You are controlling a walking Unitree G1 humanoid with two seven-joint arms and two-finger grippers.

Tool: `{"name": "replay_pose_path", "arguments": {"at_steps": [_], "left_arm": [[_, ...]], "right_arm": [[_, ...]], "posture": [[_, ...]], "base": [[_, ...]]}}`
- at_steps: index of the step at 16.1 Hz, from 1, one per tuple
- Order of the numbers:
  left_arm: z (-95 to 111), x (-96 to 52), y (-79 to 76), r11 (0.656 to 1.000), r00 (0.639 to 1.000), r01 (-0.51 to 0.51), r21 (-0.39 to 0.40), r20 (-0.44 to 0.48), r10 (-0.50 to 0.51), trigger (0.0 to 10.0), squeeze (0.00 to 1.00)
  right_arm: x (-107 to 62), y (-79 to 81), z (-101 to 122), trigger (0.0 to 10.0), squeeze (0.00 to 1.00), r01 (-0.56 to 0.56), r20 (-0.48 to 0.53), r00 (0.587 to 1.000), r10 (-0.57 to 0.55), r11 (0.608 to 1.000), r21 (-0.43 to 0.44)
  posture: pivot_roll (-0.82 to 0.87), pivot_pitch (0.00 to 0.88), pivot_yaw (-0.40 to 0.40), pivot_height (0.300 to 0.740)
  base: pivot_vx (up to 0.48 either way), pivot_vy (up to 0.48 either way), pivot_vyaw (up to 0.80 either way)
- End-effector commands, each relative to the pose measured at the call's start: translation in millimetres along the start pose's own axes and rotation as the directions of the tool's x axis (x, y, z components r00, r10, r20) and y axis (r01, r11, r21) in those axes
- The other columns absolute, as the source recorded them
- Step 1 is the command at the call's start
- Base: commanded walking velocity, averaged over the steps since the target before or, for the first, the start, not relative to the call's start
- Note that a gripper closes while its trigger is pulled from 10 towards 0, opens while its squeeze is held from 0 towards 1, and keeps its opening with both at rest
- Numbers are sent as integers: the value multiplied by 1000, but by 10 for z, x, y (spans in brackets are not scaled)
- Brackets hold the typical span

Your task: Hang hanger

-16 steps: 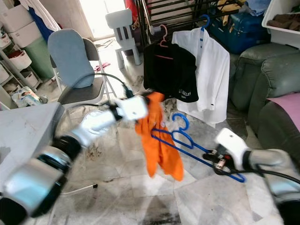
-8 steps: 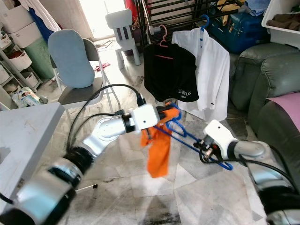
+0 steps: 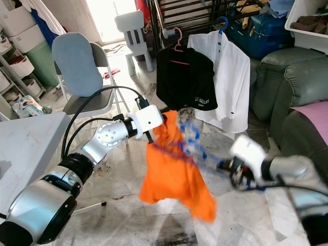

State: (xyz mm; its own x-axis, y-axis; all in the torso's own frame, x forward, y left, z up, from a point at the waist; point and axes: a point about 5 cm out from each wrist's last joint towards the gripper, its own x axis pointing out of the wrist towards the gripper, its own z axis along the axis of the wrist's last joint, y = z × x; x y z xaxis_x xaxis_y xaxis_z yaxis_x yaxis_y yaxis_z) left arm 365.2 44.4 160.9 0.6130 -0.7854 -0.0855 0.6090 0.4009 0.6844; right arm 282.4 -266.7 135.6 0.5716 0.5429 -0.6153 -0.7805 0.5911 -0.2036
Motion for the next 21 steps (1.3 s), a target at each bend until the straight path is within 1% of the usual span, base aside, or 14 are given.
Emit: {"name": "replay_pose_path", "arguments": {"at_steps": [1,3,4,5,9,10,12,13,14,15,16,17,19,21], "left_arm": [[-79,-49,40,1000,999,-9,24,-52,11,10000,0],[-136,-73,74,999,994,-31,29,-101,34,10000,0],[-156,-91,109,998,992,-42,54,-119,49,10000,0],[-179,-105,140,996,988,-55,76,-140,66,10000,0],[-245,-158,272,989,970,-100,110,-210,121,10000,0],[-241,-167,315,987,968,-109,118,-215,133,10000,0],[-245,-174,345,986,964,-121,117,-224,145,10000,0],[-251,-173,364,987,959,-143,68,-235,156,10000,0],[-256,-171,367,987,957,-156,38,-241,160,10000,0],[-282,-172,379,975,945,-214,-50,-263,194,10000,0],[-409,-209,375,889,896,-367,-275,-362,258,10000,0],[-486,-249,347,831,867,-436,-345,-409,285,10000,0],[-697,-393,176,647,818,-557,-521,-479,318,10000,0],[-825,-528,62,571,797,-597,-564,-497,342,10000,0]], "right_arm": [[-25,-49,119,10000,0,25,49,999,-24,999,-22],[-63,-111,132,10000,0,49,50,998,-48,999,-18],[-84,-48,108,10000,0,-10,34,999,11,1000,-15],[-90,-36,91,10000,0,-15,14,1000,15,1000,-13],[-154,52,-137,10000,0,-78,-138,987,75,997,-17],[-197,33,-245,10000,0,-62,-209,976,55,998,-28],[-218,-16,-294,10000,0,-21,-240,971,10,999,-46],[-221,-108,-302,10000,0,55,-252,965,-75,995,-84],[-215,-141,-288,10000,0,83,-245,964,-104,992,-93],[-204,-162,-259,10000,0,103,-228,966,-123,990,-96],[-175,-176,-200,10000,0,121,-195,970,-142,986,-112],[-156,-202,-163,10000,0,158,-170,969,-179,979,-129],[-72,-255,-42,10000,0,268,-57,959,-276,956,-119],[20,-187,16,10000,0,280,13,960,-280,956,-90]], "posture": [[-231,0,168,740],[-226,0,166,740],[-224,0,166,740],[-225,0,164,740],[-228,0,164,740],[-227,0,164,740],[-228,0,165,740],[-226,0,167,740],[-225,0,168,740],[-222,0,169,740],[-223,0,173,740],[-223,0,174,740],[-225,0,178,740],[-225,0,173,740]], "base": [[0,0,0],[0,0,0],[0,0,0],[0,0,0],[0,0,0],[0,0,0],[0,0,0],[0,0,0],[0,0,0],[0,0,0],[0,0,0],[0,0,0],[0,0,0],[0,0,0]]}}
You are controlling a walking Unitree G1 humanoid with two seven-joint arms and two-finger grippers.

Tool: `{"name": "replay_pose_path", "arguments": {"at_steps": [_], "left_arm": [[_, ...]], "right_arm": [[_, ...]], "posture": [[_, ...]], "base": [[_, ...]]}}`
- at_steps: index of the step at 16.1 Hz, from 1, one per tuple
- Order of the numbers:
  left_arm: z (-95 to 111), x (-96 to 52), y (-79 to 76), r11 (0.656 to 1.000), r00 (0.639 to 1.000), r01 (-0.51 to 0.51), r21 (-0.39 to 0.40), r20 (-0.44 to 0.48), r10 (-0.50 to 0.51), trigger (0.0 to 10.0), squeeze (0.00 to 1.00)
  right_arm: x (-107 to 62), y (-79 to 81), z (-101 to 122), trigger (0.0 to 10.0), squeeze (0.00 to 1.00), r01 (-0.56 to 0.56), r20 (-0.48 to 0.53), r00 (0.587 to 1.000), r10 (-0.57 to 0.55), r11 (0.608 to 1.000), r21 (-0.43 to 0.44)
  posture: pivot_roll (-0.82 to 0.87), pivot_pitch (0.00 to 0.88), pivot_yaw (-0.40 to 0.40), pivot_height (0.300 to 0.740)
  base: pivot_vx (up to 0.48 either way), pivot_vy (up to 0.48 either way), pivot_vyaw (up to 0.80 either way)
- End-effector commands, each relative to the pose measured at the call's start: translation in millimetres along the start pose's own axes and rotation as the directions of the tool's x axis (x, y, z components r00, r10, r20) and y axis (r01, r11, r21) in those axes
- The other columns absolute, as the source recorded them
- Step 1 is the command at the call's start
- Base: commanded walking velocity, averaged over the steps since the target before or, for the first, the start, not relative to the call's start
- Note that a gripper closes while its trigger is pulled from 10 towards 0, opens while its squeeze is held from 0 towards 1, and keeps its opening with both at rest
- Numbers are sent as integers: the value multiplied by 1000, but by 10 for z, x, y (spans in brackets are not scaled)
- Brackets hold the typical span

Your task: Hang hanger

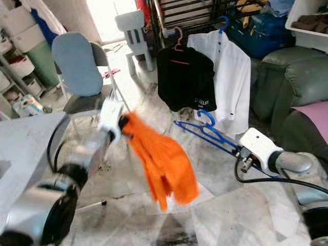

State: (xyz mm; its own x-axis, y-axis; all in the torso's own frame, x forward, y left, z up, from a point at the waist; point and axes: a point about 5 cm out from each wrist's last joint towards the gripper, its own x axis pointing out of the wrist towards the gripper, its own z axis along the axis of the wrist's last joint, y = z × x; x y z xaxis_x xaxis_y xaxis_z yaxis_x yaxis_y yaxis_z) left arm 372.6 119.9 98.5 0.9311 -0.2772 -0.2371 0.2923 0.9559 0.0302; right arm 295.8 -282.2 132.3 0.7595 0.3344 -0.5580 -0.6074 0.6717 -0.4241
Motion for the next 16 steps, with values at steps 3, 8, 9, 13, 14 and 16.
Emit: {"name": "replay_pose_path", "arguments": {"at_steps": [3,8,9,13,14,16], "left_arm": [[-32,-141,216,997,992,-28,-66,122,36,10000,0],[-234,-334,240,997,985,-36,-64,165,47,10000,0],[-262,-364,216,998,985,-13,-54,171,22,10000,0],[-303,-455,284,992,984,-8,-127,175,31,10000,0],[-302,-457,269,991,983,-11,-131,178,35,10000,0],[-305,-464,199,991,983,-10,-137,180,35,10000,0]], "right_arm": [[171,179,162,10000,0,30,117,993,-28,999,-16],[429,247,512,10000,0,166,276,926,-258,934,318],[468,330,533,10000,0,159,281,918,-280,909,386],[596,763,561,10000,0,93,283,924,-258,868,488],[596,816,564,10000,0,84,288,922,-258,861,501],[588,842,559,10000,0,98,274,922,-274,849,520]], "posture": [[-212,0,140,740],[-209,0,58,740],[-204,0,46,740],[-187,0,27,740],[-185,0,16,740],[-176,0,-11,740]], "base": [[0,0,0],[0,0,0],[0,0,0],[0,0,0],[0,0,0],[0,0,0]]}}
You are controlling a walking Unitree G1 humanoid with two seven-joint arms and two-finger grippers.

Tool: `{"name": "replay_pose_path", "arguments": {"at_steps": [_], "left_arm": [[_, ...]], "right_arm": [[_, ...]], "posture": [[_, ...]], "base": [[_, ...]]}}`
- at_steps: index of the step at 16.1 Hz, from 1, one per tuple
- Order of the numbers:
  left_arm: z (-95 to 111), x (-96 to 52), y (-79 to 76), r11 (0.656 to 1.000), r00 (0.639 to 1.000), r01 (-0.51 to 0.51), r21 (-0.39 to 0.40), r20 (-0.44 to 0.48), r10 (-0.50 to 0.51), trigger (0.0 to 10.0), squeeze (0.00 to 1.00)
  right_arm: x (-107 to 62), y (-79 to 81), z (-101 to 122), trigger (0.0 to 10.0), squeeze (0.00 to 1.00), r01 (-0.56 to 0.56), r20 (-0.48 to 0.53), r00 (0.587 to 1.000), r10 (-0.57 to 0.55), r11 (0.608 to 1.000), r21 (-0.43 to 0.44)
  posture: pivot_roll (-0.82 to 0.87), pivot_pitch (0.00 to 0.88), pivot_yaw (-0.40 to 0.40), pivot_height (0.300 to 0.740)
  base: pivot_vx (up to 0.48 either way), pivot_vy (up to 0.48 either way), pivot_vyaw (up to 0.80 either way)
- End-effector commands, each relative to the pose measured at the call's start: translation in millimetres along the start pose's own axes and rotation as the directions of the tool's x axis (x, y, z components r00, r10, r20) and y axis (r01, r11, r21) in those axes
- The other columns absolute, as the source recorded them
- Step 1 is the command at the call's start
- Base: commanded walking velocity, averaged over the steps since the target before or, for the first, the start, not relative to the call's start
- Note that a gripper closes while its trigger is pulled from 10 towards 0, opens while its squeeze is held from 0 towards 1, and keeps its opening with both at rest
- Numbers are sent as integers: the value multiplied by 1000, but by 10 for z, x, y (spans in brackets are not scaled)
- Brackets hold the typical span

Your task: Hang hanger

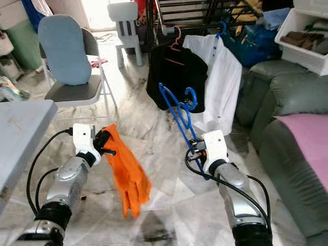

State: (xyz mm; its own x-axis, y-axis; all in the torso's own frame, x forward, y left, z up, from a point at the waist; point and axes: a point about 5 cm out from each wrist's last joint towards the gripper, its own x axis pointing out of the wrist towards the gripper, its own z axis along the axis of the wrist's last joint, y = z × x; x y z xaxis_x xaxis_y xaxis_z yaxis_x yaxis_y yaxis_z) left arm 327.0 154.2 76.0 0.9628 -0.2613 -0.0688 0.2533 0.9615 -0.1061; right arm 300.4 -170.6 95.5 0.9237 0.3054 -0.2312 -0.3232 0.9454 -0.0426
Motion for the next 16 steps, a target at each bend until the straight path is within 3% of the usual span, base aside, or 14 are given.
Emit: {"name": "replay_pose_path", "arguments": {"at_steps": [1,4,14,16], "left_arm": [[20,-20,-41,1000,1000,13,-21,12,-13,10000,0],[-3,-75,-67,999,1000,26,-35,11,-25,10000,0],[111,-22,-152,994,995,101,-29,7,-101,10000,0],[107,-16,-183,993,994,114,-18,-2,-114,10000,0]], "right_arm": [[11,3,90,10000,0,3,28,1000,-3,1000,14],[36,25,113,10000,0,-8,25,1000,7,1000,16],[-44,86,64,10000,0,-6,4,1000,6,1000,14],[-41,94,64,10000,0,-5,3,1000,5,1000,15]], "posture": [[-171,0,-23,740],[-168,0,-31,740],[-195,0,8,740],[-191,0,12,740]], "base": [[0,0,-556],[0,0,-721],[0,345,-800],[0,0,0]]}}
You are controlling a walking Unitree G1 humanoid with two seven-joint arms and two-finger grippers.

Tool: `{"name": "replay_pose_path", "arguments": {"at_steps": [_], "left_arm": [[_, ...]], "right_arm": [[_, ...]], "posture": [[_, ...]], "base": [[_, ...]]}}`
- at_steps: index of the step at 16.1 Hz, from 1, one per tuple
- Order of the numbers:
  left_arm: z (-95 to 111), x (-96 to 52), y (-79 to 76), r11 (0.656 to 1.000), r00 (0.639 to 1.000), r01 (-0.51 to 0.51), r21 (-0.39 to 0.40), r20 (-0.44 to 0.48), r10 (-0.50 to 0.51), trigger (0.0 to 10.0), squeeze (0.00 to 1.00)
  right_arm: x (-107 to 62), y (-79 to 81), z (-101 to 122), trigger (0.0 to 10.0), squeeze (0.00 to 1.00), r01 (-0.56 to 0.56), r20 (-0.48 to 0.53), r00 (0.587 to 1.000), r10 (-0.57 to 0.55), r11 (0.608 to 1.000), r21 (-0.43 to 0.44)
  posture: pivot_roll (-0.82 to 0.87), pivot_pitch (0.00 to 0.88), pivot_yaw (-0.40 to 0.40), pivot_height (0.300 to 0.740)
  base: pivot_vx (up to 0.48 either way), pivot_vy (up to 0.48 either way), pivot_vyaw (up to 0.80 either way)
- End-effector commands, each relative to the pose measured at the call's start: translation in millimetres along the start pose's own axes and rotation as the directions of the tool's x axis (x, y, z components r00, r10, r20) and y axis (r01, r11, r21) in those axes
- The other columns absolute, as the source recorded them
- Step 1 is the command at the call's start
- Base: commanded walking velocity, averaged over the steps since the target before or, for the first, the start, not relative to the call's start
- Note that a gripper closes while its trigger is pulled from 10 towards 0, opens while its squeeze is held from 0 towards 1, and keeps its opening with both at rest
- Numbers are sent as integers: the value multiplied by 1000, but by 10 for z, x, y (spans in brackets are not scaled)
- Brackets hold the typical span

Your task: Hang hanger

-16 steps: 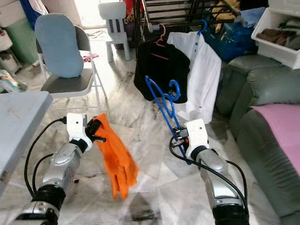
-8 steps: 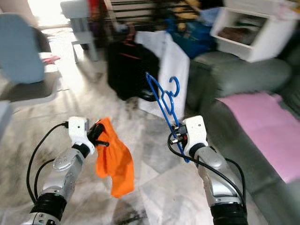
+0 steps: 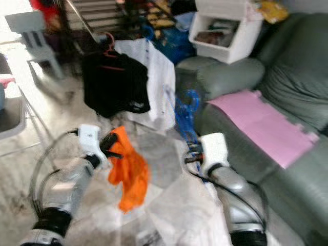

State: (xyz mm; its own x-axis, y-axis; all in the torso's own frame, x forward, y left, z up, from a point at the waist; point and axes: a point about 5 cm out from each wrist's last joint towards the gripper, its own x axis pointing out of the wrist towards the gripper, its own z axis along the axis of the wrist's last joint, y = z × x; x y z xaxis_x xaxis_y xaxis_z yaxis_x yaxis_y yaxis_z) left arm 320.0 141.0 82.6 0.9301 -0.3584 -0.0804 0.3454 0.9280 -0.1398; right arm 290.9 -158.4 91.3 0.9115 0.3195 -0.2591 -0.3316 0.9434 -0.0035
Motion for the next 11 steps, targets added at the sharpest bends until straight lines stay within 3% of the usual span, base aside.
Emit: {"name": "replay_pose_path", "arguments": {"at_steps": [1,9,11], "left_arm": [[55,20,-43,1000,1000,18,10,19,-18,10000,0],[107,-5,-128,997,996,66,46,53,-69,10000,0],[137,-12,-177,994,993,92,52,74,-96,10000,0]], "right_arm": [[0,-46,109,10000,0,11,31,999,-10,1000,-25],[17,-19,101,10000,0,0,32,1000,1,999,-35],[20,-12,92,10000,0,-2,30,1000,3,999,-40]], "posture": [[-188,0,12,740],[-180,0,28,740],[-179,0,30,740]], "base": [[0,0,0],[0,0,0],[343,0,0]]}}
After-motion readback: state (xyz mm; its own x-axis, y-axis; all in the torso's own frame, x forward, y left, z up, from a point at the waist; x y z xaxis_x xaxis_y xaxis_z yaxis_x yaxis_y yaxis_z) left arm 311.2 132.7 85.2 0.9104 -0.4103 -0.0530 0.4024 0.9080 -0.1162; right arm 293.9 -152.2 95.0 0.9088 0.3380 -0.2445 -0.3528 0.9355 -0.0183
